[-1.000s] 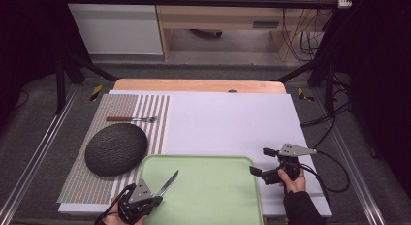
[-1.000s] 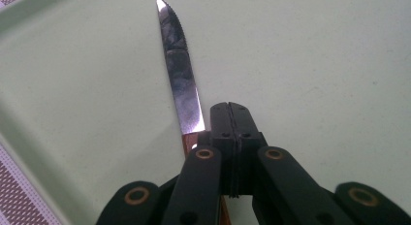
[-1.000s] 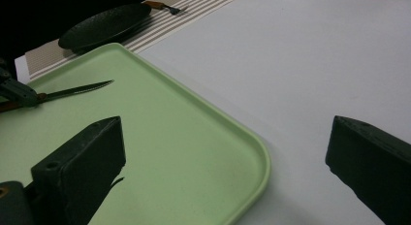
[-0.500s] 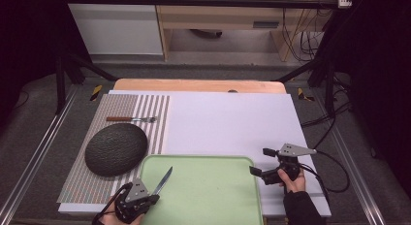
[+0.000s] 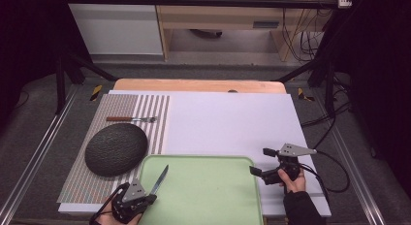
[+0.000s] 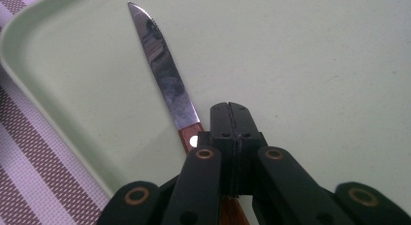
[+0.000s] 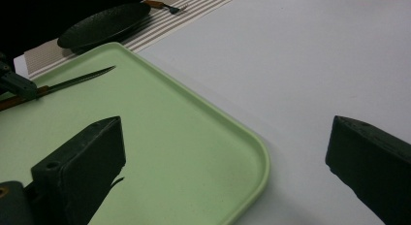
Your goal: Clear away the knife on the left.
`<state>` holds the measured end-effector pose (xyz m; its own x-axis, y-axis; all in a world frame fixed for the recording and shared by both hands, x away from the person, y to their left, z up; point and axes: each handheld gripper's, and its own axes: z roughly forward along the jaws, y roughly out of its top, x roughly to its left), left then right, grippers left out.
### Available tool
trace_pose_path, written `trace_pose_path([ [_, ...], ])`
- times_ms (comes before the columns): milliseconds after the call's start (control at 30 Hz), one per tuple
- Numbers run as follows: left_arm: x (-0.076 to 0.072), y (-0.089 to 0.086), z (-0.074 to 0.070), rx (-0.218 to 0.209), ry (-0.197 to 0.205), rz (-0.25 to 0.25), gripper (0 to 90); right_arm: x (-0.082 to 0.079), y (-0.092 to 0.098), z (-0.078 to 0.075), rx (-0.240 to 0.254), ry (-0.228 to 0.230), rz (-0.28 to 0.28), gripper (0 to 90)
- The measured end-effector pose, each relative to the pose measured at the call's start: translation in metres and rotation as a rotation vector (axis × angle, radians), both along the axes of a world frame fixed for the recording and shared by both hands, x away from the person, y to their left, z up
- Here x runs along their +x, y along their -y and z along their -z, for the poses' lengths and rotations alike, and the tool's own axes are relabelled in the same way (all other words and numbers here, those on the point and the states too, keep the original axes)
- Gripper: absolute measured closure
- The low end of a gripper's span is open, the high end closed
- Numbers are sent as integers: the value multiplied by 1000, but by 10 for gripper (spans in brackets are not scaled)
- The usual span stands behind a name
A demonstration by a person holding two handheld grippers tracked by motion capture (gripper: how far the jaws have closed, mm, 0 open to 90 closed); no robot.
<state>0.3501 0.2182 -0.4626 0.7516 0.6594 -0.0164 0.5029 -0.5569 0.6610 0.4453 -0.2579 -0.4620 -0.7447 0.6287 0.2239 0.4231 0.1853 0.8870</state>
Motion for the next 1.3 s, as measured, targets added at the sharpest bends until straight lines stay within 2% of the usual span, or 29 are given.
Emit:
trace_pose_path([
  [333,0,-7,-2,-6,3,-11,898,0,0,0,0,-1,0,12],
  [500,-1,-2,0,19,5,3,898,0,0,0,1,-2,0,12],
  [633,-1,-5,0,24,14,-18,898,0,0,0,1,-1,0,12],
  [933,-1,-9,0,33,9,-45,898,0,0,0,2,0,-1,12],
  [1300,0,-11,0,31,6,-57,898,0,0,0,0,-3,1,12],
])
